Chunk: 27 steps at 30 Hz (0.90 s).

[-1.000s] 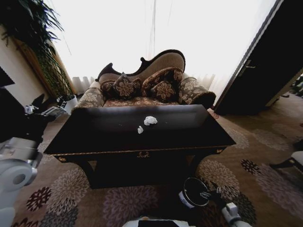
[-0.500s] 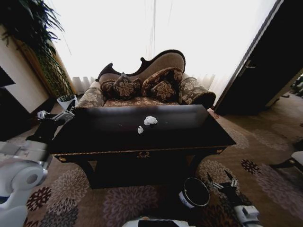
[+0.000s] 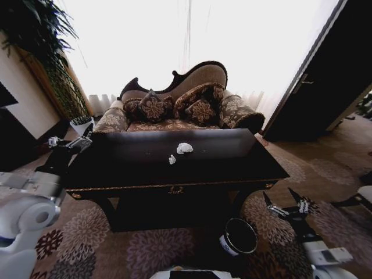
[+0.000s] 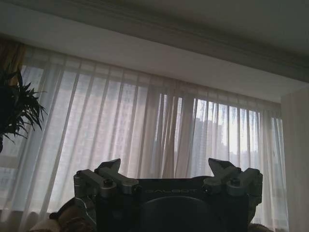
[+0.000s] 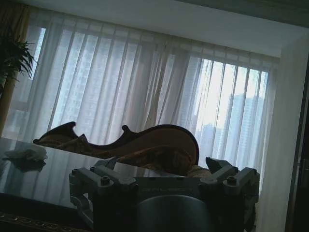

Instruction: Move to the front of the table and place the trash on the table into the trash bin.

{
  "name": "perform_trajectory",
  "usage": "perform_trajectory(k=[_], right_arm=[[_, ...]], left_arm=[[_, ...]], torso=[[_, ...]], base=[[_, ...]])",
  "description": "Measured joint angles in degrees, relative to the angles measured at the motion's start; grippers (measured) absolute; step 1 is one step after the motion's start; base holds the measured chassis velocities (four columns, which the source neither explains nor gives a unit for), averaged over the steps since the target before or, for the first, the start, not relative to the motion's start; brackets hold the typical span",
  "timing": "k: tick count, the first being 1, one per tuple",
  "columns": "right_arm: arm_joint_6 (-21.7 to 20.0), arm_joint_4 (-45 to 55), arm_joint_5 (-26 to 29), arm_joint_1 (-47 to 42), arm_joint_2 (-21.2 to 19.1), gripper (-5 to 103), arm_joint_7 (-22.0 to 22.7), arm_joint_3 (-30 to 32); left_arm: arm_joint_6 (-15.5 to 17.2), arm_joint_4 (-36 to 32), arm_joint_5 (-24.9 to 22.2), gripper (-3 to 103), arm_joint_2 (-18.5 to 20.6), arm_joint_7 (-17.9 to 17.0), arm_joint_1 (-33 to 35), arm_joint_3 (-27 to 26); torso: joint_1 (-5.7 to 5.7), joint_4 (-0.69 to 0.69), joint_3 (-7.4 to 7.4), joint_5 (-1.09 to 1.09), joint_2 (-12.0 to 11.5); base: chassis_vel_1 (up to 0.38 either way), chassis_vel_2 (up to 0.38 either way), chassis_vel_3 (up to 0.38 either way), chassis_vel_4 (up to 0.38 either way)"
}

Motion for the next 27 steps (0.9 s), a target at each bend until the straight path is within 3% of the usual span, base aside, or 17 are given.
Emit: perform_trajectory(k=[7, 15, 19, 22, 23, 27], right_arm=[[-6.2, 7.3, 3.0, 2.8, -5.2, 100, 3.9, -0.5], [-16.1, 13.2, 9.1, 8.6, -11.8, 100, 8.0, -4.8], [-18.7, 14.9, 10.5, 8.8, -13.1, 100, 8.6, -4.5], [-20.6, 14.4, 12.2, 11.2, -18.3, 100, 9.4, -5.7], [-20.6, 14.4, 12.2, 11.2, -18.3, 100, 9.4, -5.7], [-23.1, 10.9, 16.0, 17.6, -29.9, 100, 10.8, -9.3]], left_arm=[[0.2, -0.7, 0.1, 100, 0.2, 0.0, 1.1, -1.5], [0.0, -2.6, -2.1, 100, 1.2, -0.1, 3.8, -7.3], [0.0, -2.4, -2.3, 100, 2.3, -0.1, 2.8, -5.6], [0.1, -2.9, -2.4, 100, 2.0, -0.1, 3.7, -6.6], [0.1, -2.9, -2.4, 100, 2.0, -0.1, 3.7, -6.6], [0.1, -5.4, -2.6, 100, -0.1, -0.1, 6.5, -9.6]], torso=[[0.00, 0.00, 0.00, 0.01, 0.0], [0.00, 0.06, 0.01, 0.02, 0.0], [0.00, -0.07, 0.00, 0.01, 0.0], [0.00, -0.01, 0.00, 0.01, 0.0], [0.00, -0.01, 0.00, 0.01, 0.0], [0.00, 0.01, 0.01, 0.01, 0.0]], base=[[0.000, 0.000, 0.000, 0.000], [0.000, 0.000, 0.000, 0.000], [0.000, 0.000, 0.000, 0.000], [0.000, 0.000, 0.000, 0.000], [0.000, 0.000, 0.000, 0.000], [0.000, 0.000, 0.000, 0.000]])
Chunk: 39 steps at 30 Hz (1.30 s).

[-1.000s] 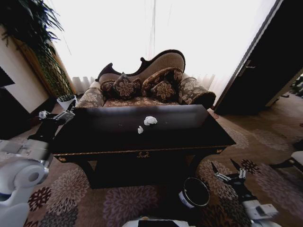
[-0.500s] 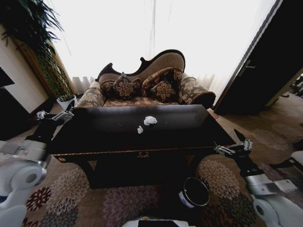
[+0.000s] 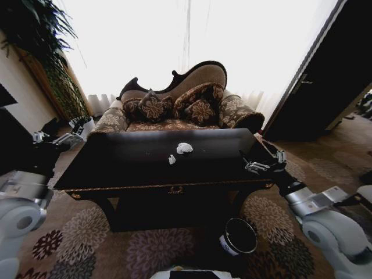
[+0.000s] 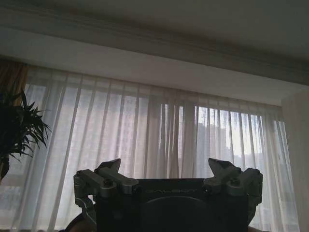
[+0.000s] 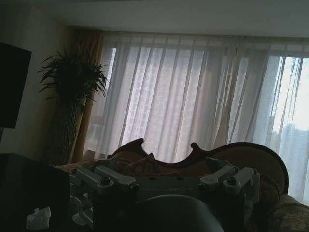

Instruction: Move to the front of the table and place the trash on the table into the trash bin.

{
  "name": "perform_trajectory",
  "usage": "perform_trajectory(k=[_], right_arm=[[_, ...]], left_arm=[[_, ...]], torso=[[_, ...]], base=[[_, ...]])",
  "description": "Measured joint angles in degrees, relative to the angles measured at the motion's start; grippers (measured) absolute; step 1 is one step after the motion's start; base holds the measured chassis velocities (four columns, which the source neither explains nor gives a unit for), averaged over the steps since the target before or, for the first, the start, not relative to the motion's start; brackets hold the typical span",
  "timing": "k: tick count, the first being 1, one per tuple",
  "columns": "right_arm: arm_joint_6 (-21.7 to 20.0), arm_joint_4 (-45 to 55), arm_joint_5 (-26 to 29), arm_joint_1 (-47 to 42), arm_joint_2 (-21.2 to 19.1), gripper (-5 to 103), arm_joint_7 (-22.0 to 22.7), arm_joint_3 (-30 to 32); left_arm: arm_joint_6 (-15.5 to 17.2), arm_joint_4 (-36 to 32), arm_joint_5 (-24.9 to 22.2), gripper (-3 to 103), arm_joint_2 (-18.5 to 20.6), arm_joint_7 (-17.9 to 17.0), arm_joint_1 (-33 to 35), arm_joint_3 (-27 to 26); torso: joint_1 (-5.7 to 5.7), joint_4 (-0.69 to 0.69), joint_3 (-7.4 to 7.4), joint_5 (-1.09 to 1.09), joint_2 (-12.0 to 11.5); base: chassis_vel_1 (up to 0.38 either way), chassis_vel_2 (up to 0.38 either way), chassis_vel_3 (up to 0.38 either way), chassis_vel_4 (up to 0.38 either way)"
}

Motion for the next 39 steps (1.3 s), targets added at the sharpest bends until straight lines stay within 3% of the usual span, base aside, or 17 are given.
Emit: perform_trajectory(k=[1, 5, 9, 15, 18, 19, 21, 25, 27, 30, 39], right_arm=[[0.0, 0.0, 0.0, 0.0, 0.0, 100, 0.0, 0.0], [-2.9, -3.8, 6.0, 10.3, -7.6, 100, 2.3, -7.3], [-5.5, -6.9, 9.4, 19.4, -11.4, 100, 3.3, -13.8], [-9.8, -8.3, 13.4, 30.5, -13.5, 100, 5.6, -22.4], [-15.2, -9.2, 16.7, 42.5, -13.9, 100, 8.1, -33.4], [-15.2, -9.2, 16.7, 42.5, -13.9, 100, 8.1, -33.4], [-18.9, -10.1, 17.9, 50.9, -13.3, 100, 8.5, -41.0], [-23.4, -11.3, 20.1, 58.3, -12.2, 100, 8.5, -48.2], [-27.4, -14.2, 21.6, 67.6, -9.3, 100, 8.5, -58.0], [-30.6, -18.5, 21.5, 76.9, -5.2, 100, 8.6, -66.5], [-37.5, -27.2, 20.6, 88.5, 3.3, 100, 7.8, -79.4]], left_arm=[[0.0, 0.0, 0.0, 100, 0.0, 0.0, 0.0, 0.0], [0.6, -1.8, 0.6, 100, -2.3, 0.0, 1.8, -0.9], [1.4, -3.2, 0.9, 100, -4.1, 0.0, 2.8, -1.0], [2.1, -4.4, 1.5, 100, -5.2, 0.0, 3.5, -0.7], [2.3, -4.6, 2.0, 100, -5.4, 0.0, 3.5, -0.4], [2.3, -4.6, 2.0, 100, -5.4, 0.0, 3.5, -0.4], [2.3, -4.6, 2.1, 100, -5.4, 0.0, 3.2, -0.3], [2.3, -4.2, 2.2, 100, -5.3, 0.0, 2.8, -0.1], [2.3, -3.6, 2.3, 100, -5.4, 0.0, 2.2, 0.4], [2.3, -3.2, 2.6, 100, -5.8, 0.0, 1.8, 0.7], [1.7, -2.4, 2.4, 100, -6.0, 0.0, 1.3, -0.1]], torso=[[0.00, 0.00, 0.00, 0.00, 0.0], [0.00, 0.01, 0.00, 0.00, 0.0], [0.00, 0.01, 0.00, -0.01, 0.0], [0.00, 0.00, 0.00, 0.00, 0.0], [0.00, -0.01, 0.00, 0.01, 0.0], [0.00, -0.01, 0.00, 0.01, 0.0], [0.01, 0.00, 0.00, -0.02, 0.0], [0.01, 0.00, 0.00, -0.01, 0.0], [0.00, -0.02, 0.00, 0.02, 0.0], [0.00, 0.00, 0.00, -0.02, 0.0], [0.01, 0.01, 0.00, -0.02, 0.0]], base=[[0.000, 0.000, 0.000, 0.000], [0.000, 0.000, 0.000, 0.000], [0.000, 0.000, 0.000, 0.000], [0.000, 0.000, 0.000, 0.000], [0.000, 0.000, 0.000, 0.000], [0.000, 0.000, 0.000, 0.000], [0.000, 0.000, 0.000, 0.000], [0.000, 0.000, 0.000, 0.000], [0.000, 0.000, 0.000, 0.000], [0.000, 0.000, 0.000, 0.000], [0.000, 0.000, 0.000, 0.000]])
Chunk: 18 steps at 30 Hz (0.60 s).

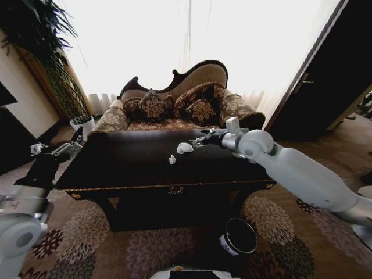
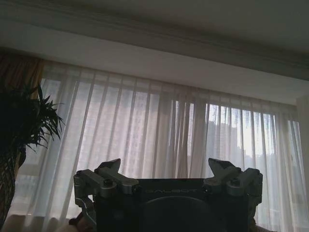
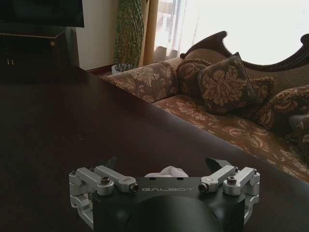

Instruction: Move to the front of the table and place the trash on the table into the trash bin.

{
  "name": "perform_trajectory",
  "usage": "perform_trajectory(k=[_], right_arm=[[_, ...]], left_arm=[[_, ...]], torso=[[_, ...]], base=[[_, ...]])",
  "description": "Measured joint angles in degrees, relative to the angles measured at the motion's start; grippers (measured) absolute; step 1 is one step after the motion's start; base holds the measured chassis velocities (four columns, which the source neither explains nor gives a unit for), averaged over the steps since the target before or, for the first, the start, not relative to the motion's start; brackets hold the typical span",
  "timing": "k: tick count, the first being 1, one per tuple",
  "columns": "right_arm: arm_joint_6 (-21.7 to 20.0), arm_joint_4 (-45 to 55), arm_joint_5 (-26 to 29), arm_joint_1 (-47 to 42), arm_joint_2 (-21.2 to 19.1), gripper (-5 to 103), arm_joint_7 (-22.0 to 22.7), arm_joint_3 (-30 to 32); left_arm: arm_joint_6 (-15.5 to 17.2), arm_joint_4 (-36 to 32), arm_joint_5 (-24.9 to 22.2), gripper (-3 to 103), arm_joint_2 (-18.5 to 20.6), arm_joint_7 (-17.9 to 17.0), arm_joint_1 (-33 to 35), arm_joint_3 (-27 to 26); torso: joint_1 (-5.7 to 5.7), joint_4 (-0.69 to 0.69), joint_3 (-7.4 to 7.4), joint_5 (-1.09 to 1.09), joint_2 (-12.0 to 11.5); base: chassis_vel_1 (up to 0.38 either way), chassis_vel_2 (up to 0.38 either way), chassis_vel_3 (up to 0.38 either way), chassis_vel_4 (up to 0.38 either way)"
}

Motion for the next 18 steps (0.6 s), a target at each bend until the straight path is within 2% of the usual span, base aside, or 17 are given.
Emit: perform_trajectory(k=[6, 18], right_arm=[[-0.4, -2.7, -1.9, 1.2, 1.7, 100, -1.1, -3.3], [0.1, -10.6, -4.4, 2.3, 6.4, 100, -3.4, -4.9]], left_arm=[[-0.6, 0.4, -0.6, 100, 0.0, 0.0, -0.2, -0.7], [-0.4, 0.2, 0.4, 100, -1.4, -0.1, -0.7, 1.1]], torso=[[-0.01, -0.02, 0.00, 0.02, 0.0], [0.00, -0.01, 0.00, 0.01, 0.0]], base=[[0.000, 0.000, 0.000, 0.000], [0.000, 0.000, 0.000, 0.000]])
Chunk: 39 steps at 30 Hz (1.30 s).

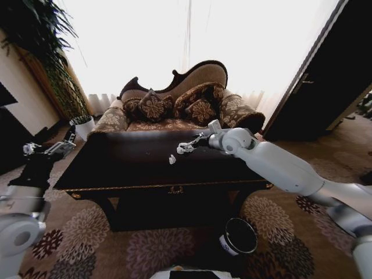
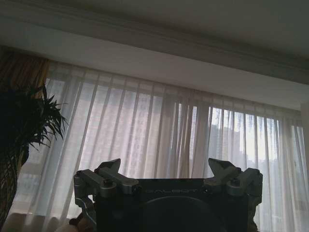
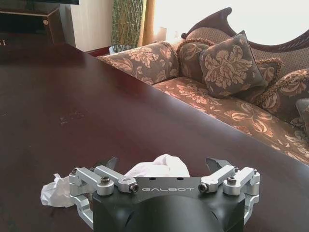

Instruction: Move to the front of the table and place the trash on the table into the trash bin.

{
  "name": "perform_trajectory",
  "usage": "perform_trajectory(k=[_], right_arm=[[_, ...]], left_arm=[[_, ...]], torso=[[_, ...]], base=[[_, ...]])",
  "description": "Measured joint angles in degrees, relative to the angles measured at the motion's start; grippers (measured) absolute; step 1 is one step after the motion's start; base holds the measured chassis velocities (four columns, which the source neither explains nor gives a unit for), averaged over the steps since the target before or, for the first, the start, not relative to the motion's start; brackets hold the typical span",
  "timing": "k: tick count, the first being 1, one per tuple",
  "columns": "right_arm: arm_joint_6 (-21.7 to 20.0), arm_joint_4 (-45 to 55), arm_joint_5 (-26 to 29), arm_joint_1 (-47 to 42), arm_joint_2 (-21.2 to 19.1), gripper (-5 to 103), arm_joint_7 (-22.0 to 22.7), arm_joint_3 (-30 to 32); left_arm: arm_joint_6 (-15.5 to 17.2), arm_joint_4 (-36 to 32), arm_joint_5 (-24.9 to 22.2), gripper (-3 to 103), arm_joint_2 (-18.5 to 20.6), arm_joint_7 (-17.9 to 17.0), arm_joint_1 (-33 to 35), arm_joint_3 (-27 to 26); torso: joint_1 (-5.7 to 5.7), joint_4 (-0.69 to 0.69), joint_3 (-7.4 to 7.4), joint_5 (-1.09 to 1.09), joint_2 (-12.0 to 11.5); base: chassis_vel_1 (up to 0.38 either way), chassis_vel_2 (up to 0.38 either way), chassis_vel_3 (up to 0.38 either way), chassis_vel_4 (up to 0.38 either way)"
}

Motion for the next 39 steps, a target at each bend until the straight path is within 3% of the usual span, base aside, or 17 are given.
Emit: perform_trajectory(k=[27, 31, 34, 37, 39], right_arm=[[0.5, -8.8, -4.6, -0.2, 4.5, 103, -3.4, -2.8], [1.1, -8.9, -5.2, -0.7, 4.4, 90, -5.5, -2.6], [1.3, -9.0, -5.6, -1.0, 4.2, 74, -6.2, -2.3], [1.5, -9.0, -5.8, -1.1, 4.2, 69, -6.3, -2.3], [1.6, -8.9, -5.8, -1.1, 4.2, 57, -6.3, -2.2]], left_arm=[[-0.9, 1.3, -0.4, 100, 1.1, 0.0, -0.4, -1.2], [-0.9, 1.4, -0.4, 100, 1.1, 0.0, -0.6, -0.8], [-0.9, 1.4, -0.4, 100, 1.2, 0.0, -0.6, -0.7], [-0.8, 1.4, -0.4, 100, 1.2, 0.0, -0.6, -0.7], [-0.8, 1.4, -0.4, 100, 1.2, 0.0, -0.6, -0.7]], torso=[[0.00, -0.01, 0.00, 0.01, 0.0], [0.00, 0.00, 0.00, 0.01, 0.0], [0.00, -0.01, 0.00, 0.01, 0.0], [0.00, -0.01, 0.00, 0.01, 0.0], [0.00, 0.00, 0.00, 0.01, 0.0]], base=[[0.000, 0.000, 0.000, 0.000], [0.000, 0.000, 0.000, 0.000], [0.000, 0.000, 0.000, 0.000], [0.000, 0.000, 0.000, 0.000], [0.000, 0.000, 0.000, 0.000]])
